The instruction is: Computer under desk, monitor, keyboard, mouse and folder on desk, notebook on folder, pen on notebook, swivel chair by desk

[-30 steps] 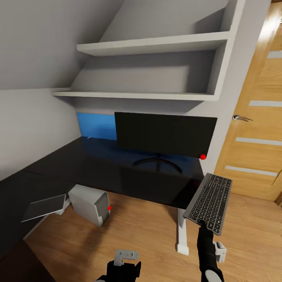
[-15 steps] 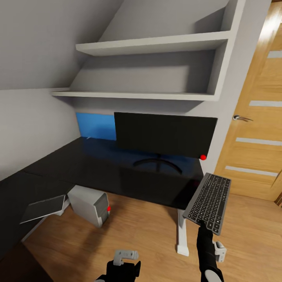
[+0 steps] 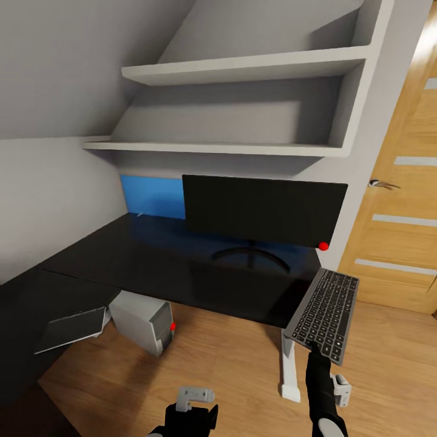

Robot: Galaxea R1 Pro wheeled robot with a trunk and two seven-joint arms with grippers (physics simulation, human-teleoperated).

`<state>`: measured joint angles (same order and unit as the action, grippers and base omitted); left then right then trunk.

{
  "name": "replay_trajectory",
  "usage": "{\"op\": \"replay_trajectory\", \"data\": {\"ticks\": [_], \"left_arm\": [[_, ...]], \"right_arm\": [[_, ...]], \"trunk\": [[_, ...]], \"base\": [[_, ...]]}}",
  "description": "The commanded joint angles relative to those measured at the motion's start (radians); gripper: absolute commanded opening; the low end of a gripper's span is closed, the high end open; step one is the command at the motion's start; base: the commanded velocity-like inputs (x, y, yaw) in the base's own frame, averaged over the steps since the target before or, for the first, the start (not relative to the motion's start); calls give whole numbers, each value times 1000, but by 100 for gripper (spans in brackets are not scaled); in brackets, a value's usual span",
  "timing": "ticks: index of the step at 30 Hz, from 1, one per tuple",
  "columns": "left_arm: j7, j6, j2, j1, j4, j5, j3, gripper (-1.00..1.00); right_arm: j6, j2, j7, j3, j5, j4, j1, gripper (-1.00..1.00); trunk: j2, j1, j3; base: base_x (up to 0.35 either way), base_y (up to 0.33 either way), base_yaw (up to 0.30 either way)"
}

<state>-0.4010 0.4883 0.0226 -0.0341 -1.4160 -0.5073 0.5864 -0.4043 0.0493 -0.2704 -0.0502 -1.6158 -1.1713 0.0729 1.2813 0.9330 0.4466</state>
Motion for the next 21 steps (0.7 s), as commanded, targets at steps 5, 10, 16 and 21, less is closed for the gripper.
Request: {"op": "replay_trajectory", "data": {"ticks": [5, 10, 16, 21], "left_arm": [[-10, 1, 1, -1, -1, -10, 5, 100], [-10, 1, -1, -1, -4, -14, 8, 100], [-12, 1, -4, -1, -7, -14, 12, 100], [-12, 1, -4, -1, -7, -14, 11, 100]], "right_arm": [[-4, 0, -10, -3, -11, 1, 1, -100], [-4, 0, -9, -1, -11, 0, 1, -100], [-4, 0, -9, -2, -10, 0, 1, -100], [-5, 0, -9, -3, -9, -1, 1, -100]], "trunk": [[1, 0, 1], [1, 0, 1], [43, 23, 20], [78, 42, 36]], "base": [[3, 31, 0], [0, 3, 0], [0, 0, 0], [0, 0, 0]]}}
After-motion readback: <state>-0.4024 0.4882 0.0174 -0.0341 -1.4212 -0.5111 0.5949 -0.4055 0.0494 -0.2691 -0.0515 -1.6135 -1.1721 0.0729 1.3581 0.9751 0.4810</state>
